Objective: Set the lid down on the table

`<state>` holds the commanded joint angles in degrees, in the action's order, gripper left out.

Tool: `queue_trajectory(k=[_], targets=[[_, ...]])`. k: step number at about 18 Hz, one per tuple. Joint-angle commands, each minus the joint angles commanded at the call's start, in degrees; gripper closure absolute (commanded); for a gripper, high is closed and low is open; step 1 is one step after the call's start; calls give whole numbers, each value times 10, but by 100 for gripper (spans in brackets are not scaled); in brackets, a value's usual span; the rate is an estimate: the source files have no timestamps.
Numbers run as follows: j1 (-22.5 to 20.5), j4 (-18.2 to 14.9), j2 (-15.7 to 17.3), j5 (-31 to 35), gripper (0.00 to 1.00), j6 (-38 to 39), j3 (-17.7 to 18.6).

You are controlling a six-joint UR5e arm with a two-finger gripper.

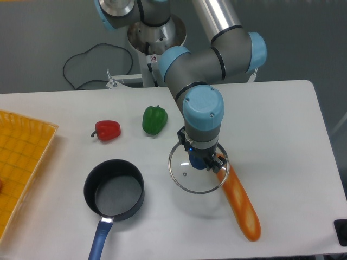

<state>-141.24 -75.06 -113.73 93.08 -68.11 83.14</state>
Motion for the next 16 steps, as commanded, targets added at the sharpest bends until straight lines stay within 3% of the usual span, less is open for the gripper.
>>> queue_trajectory(k=[5,16], targets=[[-2,0,1,1,52,-9,2],[-66,-1,10,1,52,-90,3]])
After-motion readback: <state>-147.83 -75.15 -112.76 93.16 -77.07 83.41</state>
